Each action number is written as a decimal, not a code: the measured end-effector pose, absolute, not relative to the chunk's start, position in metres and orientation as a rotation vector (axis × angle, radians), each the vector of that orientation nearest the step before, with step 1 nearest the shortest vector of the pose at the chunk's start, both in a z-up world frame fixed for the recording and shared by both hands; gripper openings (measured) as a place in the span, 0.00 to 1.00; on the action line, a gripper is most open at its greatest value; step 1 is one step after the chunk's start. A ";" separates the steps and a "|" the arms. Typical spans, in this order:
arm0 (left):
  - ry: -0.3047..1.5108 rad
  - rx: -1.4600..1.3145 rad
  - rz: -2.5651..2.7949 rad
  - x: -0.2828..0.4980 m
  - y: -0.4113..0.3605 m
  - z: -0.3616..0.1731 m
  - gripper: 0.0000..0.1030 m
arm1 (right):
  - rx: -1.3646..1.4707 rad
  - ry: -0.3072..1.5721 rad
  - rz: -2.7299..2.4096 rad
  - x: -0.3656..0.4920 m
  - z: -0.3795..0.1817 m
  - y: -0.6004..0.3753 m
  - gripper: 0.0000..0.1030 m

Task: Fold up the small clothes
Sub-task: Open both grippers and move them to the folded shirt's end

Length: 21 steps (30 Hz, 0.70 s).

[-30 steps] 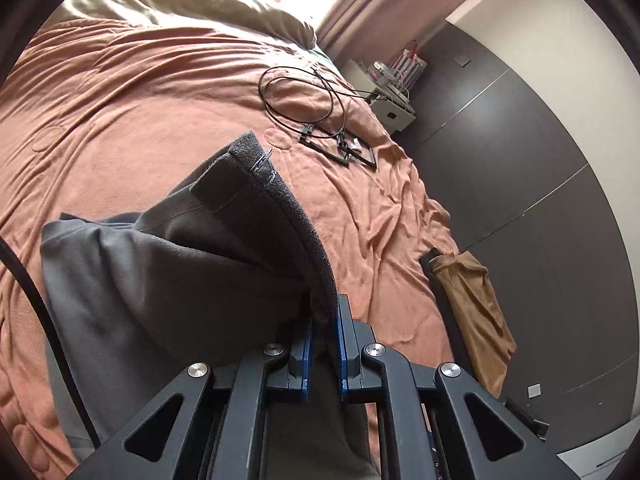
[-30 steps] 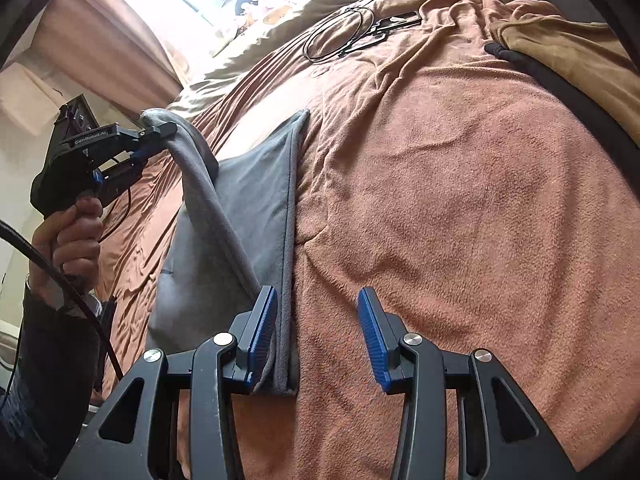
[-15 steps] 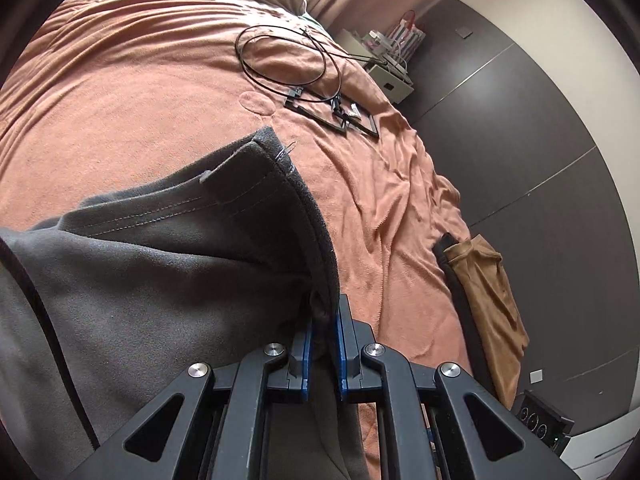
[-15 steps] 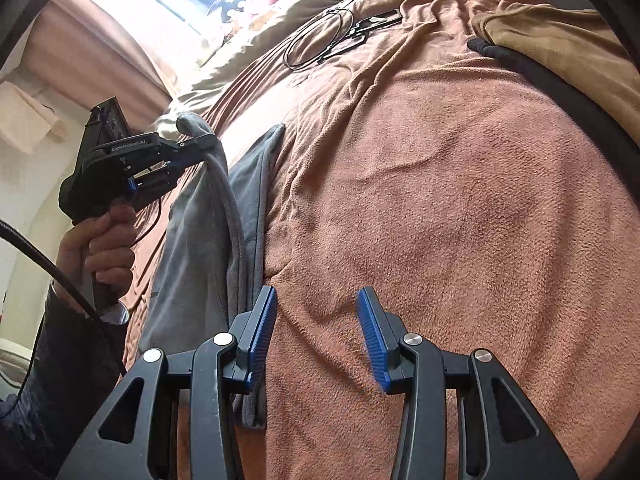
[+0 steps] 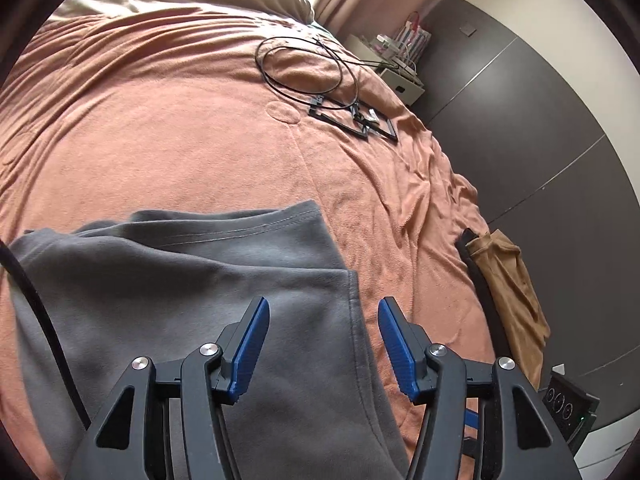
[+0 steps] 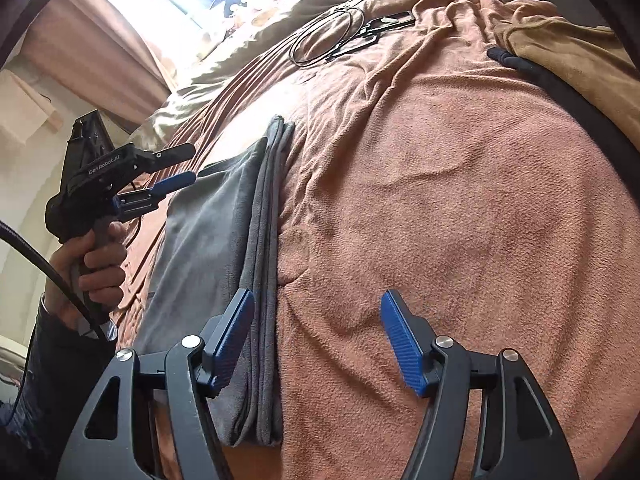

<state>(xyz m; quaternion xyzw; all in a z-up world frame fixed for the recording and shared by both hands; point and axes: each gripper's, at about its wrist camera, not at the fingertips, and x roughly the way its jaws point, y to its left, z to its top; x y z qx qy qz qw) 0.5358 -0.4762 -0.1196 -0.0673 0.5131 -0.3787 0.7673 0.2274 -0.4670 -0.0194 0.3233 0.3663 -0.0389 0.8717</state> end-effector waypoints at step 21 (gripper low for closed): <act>1.080 -0.052 -0.539 0.563 -0.333 -0.131 0.56 | 0.583 0.824 -0.018 0.327 -0.013 -0.437 0.62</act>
